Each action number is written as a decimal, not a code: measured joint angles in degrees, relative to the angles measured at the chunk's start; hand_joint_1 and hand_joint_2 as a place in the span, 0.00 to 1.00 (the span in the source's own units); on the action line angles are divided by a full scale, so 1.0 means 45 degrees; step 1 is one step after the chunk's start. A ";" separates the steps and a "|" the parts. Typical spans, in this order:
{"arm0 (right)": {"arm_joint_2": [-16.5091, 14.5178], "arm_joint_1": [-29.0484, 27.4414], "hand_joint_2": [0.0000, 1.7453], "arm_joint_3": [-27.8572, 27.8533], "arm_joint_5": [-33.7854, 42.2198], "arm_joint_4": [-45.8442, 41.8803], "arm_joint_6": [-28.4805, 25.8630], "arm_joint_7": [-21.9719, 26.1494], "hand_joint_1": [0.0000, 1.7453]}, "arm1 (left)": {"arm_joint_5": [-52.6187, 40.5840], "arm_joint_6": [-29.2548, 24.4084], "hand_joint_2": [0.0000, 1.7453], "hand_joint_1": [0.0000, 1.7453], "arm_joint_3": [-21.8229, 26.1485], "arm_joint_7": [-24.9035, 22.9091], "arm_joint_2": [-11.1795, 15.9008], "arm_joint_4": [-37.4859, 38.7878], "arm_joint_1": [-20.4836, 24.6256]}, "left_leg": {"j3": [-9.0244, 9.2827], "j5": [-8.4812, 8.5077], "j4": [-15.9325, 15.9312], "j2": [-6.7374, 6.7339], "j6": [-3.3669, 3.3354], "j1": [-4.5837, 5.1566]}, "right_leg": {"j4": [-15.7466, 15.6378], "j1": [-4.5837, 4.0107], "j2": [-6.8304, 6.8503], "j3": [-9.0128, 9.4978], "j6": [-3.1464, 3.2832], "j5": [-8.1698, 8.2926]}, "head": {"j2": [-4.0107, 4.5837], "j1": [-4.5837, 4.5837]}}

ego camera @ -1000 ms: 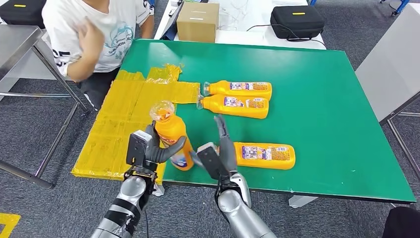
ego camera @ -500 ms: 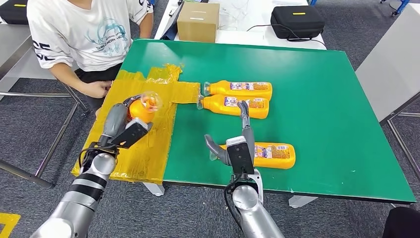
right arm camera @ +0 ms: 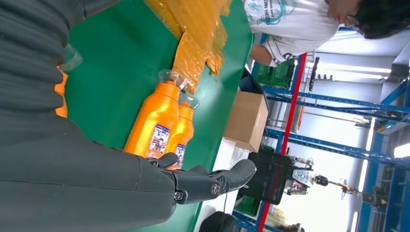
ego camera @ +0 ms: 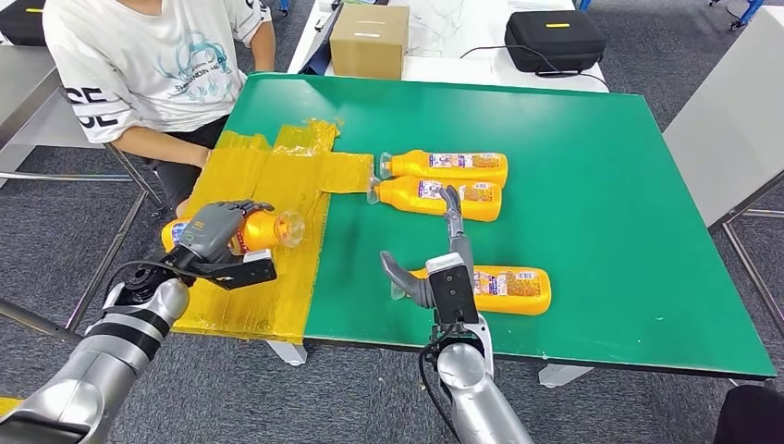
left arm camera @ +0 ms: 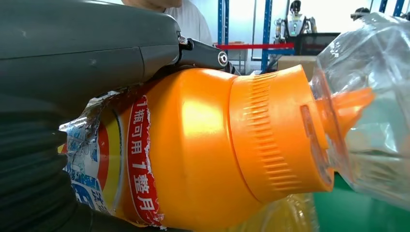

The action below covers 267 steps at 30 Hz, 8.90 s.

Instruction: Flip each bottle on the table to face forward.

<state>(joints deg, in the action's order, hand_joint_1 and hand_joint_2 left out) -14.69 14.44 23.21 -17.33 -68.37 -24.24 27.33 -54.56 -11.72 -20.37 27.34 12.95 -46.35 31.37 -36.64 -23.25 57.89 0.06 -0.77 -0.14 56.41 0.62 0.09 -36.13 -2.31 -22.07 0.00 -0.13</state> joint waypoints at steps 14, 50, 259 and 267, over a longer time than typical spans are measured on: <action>-0.0205 0.0412 1.00 0.0068 0.0227 0.0427 0.0875 0.0189 0.00 | -0.3013 -0.0601 1.00 1.00 -0.3189 -0.1760 0.0346 0.3812 0.2114 | -0.0002 0.0001 0.0000 0.0001 0.0001 0.0000 | 0.0002 0.0000 0.0000 -0.0004 0.0000 0.0001 | 0.0000 0.0001; -0.0471 0.1384 1.00 0.0489 0.0181 0.2178 0.0871 0.0271 0.00 | -0.0724 -0.3161 1.00 0.00 -0.3428 -0.0113 -0.0861 0.5592 0.1905 | 0.0014 0.0010 0.0000 0.0022 0.0006 0.0003 | 0.0000 0.0002 0.0008 0.0025 0.0000 0.0001 | 0.0000 -0.0001; -0.0997 0.3160 1.00 0.1599 -0.3368 0.6469 -0.1261 -0.2501 0.00 | 1.3497 0.2654 1.00 1.00 0.2611 -0.0070 -0.5651 -0.2391 -0.2334 | 0.0011 -0.0011 0.0000 -0.0011 -0.0016 0.0001 | -0.0028 -0.0003 -0.0004 0.0024 -0.0003 0.0003 | 0.0000 0.0000; -0.0642 0.2464 1.00 0.0714 -0.2146 0.4340 -0.2034 -0.1403 0.00 | 0.8367 -0.0945 1.00 1.00 0.2752 0.0214 -0.4868 -0.1565 -0.1206 | 0.0013 -0.0008 0.0000 -0.0011 -0.0015 0.0000 | -0.0027 -0.0004 -0.0004 0.0023 -0.0004 0.0005 | 0.0000 0.0004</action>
<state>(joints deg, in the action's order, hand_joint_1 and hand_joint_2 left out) -17.58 25.53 26.42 -26.98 -48.84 -33.40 21.02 -16.91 -15.97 -7.99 28.30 -8.96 -53.40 25.94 -36.58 -23.28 57.89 0.01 -0.84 -0.14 56.29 0.60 0.07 -36.02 -2.33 -22.05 0.00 -0.11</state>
